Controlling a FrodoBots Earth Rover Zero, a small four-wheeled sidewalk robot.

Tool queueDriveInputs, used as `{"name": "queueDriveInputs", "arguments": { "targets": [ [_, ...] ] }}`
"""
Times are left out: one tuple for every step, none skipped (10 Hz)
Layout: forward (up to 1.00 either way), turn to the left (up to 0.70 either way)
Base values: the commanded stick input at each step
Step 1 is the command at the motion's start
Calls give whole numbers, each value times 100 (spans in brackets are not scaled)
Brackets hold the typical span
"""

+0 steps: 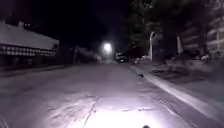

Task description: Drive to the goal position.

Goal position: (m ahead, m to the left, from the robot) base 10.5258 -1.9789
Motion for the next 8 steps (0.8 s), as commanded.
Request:
{"name": "queueDriveInputs", "arguments": {
  "targets": [
    [70, 0],
    [70, 0],
    [70, 0],
    [70, 0],
    [70, 0],
    [70, 0],
    [70, 0],
    [70, 0]
  ]
}}
